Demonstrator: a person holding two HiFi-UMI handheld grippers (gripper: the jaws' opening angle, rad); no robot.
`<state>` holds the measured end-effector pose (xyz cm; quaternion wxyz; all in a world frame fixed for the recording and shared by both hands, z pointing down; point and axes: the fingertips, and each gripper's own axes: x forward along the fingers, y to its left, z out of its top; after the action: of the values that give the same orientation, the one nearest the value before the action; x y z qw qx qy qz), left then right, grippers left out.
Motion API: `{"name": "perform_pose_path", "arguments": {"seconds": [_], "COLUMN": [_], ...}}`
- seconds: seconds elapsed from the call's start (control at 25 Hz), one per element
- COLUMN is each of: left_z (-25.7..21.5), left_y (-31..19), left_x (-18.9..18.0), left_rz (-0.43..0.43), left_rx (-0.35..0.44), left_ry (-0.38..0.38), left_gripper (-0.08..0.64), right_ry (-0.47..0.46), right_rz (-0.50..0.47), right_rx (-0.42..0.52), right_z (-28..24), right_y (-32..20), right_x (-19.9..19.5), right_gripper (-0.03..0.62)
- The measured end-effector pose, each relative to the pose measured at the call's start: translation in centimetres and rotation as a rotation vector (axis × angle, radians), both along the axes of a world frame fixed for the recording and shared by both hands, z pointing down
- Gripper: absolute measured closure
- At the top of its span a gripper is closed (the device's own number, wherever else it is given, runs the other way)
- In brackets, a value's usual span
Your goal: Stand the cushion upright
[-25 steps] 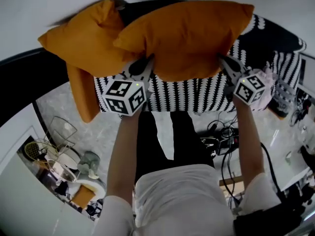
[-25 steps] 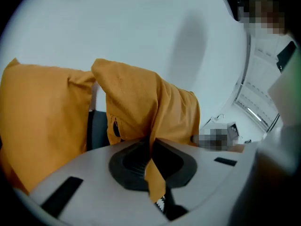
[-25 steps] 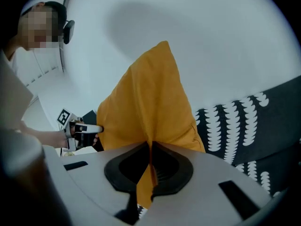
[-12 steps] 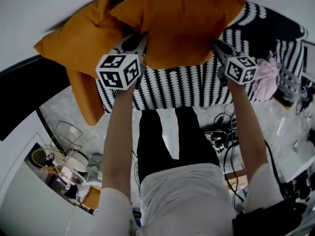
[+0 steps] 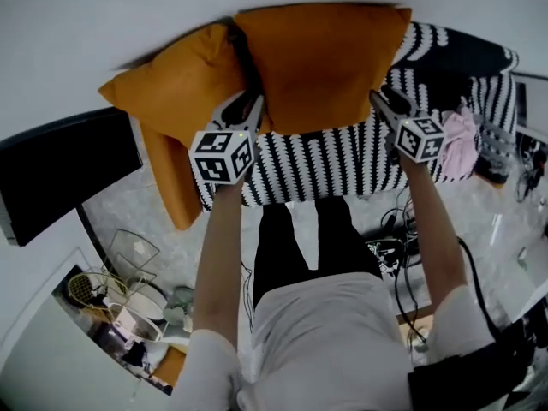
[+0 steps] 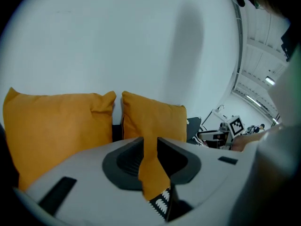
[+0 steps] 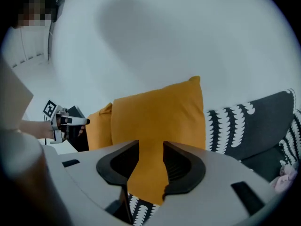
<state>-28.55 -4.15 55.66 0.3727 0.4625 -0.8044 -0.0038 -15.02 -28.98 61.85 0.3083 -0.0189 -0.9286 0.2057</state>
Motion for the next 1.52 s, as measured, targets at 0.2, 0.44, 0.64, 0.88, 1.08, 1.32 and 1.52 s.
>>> {"name": "perform_pose_path", "arguments": {"seconds": [0.2,0.44,0.64,0.88,1.08,1.32,1.52], "left_z": [-4.9,-12.0,-16.8,-20.8,-21.1,-22.2,-23.2], "left_y": [4.9,9.8,13.9,18.9,22.3,24.1,24.5], "left_x": [1.9,4.4,6.7,9.5,12.1,16.1,20.4], "left_rz": [0.02,0.09,0.138,0.166,0.145,0.101,0.044], "left_rx": [0.055,0.098,0.139,0.214,0.214,0.205,0.222], "left_ry": [0.003,-0.051,-0.07,-0.059,-0.046,-0.077,-0.084], "left_gripper": [0.508,0.552,0.558,0.558,0.558,0.558,0.558], "right_ry": [-0.057,-0.151,-0.196,-0.232,-0.236,-0.249,-0.257], "right_rz": [-0.044,-0.038,-0.026,0.02,0.03,0.006,-0.097], "right_rx": [-0.029,-0.114,-0.145,-0.1,-0.095,-0.085,-0.044], "right_z": [-6.6,-15.6,-21.2,-25.3,-26.9,-27.6,-29.0], "right_y": [4.8,11.5,16.8,21.8,24.9,26.0,27.9], "right_x": [1.2,3.3,5.9,8.5,12.0,16.2,19.5], "right_gripper": [0.423,0.514,0.544,0.548,0.546,0.546,0.546]}}
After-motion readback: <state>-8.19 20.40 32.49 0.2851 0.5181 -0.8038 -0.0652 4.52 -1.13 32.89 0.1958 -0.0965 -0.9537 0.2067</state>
